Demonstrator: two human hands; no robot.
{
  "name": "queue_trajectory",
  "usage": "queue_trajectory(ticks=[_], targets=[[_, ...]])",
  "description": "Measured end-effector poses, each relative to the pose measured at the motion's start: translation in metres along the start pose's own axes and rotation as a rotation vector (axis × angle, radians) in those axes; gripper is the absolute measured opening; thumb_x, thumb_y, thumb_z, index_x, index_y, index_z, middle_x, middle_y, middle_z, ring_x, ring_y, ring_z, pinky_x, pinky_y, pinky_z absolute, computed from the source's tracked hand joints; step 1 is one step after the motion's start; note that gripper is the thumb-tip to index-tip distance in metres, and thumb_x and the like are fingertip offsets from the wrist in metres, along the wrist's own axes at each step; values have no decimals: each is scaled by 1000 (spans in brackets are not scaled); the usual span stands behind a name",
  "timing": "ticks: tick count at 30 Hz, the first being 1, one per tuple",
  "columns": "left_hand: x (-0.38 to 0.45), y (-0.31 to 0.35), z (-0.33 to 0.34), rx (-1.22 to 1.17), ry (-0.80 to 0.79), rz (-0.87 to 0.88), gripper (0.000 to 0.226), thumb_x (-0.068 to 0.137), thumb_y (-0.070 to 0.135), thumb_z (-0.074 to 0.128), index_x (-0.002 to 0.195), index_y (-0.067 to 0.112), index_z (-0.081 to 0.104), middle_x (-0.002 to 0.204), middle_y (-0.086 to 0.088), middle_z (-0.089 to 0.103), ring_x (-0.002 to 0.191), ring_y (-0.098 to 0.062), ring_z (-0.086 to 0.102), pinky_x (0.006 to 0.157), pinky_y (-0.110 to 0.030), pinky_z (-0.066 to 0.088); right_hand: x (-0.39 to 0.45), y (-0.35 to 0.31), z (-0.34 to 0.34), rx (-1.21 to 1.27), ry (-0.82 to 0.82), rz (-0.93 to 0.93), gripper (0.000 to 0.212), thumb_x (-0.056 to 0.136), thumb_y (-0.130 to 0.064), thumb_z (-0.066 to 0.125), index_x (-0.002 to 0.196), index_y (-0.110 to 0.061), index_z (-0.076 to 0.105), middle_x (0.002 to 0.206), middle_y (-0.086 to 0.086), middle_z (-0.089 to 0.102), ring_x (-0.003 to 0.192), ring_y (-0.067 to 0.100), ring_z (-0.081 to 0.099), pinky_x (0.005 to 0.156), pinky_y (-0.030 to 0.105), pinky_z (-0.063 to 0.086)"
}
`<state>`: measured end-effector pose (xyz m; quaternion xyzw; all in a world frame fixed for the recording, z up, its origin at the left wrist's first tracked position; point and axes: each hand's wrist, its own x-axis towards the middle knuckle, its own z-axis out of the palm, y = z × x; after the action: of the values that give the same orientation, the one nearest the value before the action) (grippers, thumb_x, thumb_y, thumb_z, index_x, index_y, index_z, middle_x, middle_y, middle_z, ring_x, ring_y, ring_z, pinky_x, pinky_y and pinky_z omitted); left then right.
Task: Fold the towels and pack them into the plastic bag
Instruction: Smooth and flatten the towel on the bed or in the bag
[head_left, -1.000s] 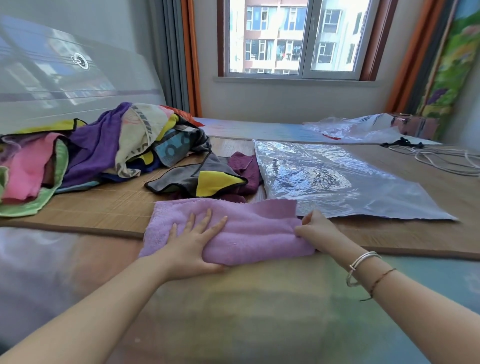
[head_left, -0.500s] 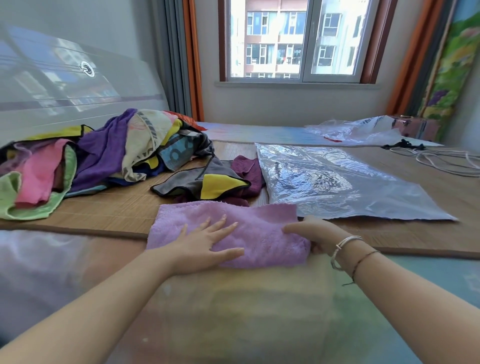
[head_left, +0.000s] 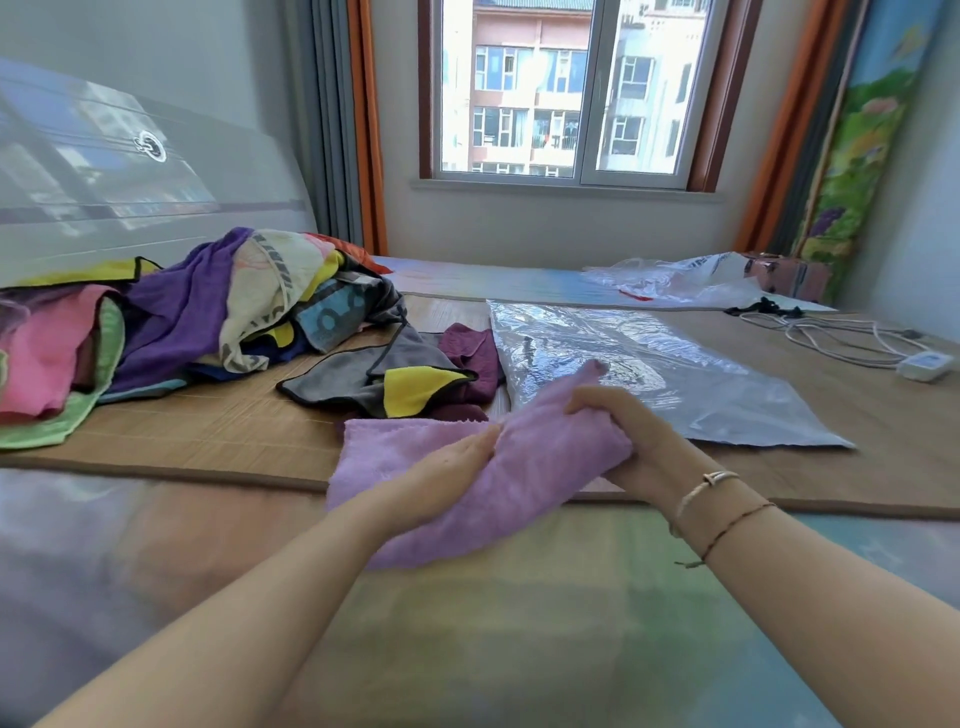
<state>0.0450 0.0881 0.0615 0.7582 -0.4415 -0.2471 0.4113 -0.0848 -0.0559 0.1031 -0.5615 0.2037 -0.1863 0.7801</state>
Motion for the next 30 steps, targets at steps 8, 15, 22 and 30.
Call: queue_trajectory(ticks=[8, 15, 22, 30], targets=[[3, -6, -35, -513, 161, -129, 65, 94, 67, 10, 146, 36, 34, 133, -2, 58, 116, -24, 56, 106, -43, 31, 25, -10, 68, -170, 89, -81, 12, 72, -21, 61, 83, -17, 60, 78, 3, 57, 81, 21, 59, 68, 26, 49], [-35, -53, -93, -678, 305, -467, 59, 97, 61, 34, 116, 8, 52, 108, -14, 64, 89, -29, 65, 79, -46, 56, 38, 45, 133, -971, -22, -169, 28, 94, -42, 52, 94, -14, 58, 83, -1, 56, 77, 14, 49, 61, 25, 35], [-30, -69, -67, -414, 398, -331, 66, 76, 5, 79, 128, 15, 39, 108, -3, 56, 102, -18, 59, 82, -36, 55, 66, 106, 96, -1731, 31, -400, 49, 102, -40, 22, 149, -26, 25, 162, -2, 10, 149, 22, -1, 116, 54, -2], [-28, -85, -50, -14, 657, -299, 60, 71, 33, 83, 110, 14, 42, 118, -8, 52, 102, -20, 54, 81, -23, 45, 75, 119, 89, -1552, 84, -472, 52, 102, -40, 24, 153, -29, 19, 162, -5, 11, 149, 16, 0, 119, 51, -1]])
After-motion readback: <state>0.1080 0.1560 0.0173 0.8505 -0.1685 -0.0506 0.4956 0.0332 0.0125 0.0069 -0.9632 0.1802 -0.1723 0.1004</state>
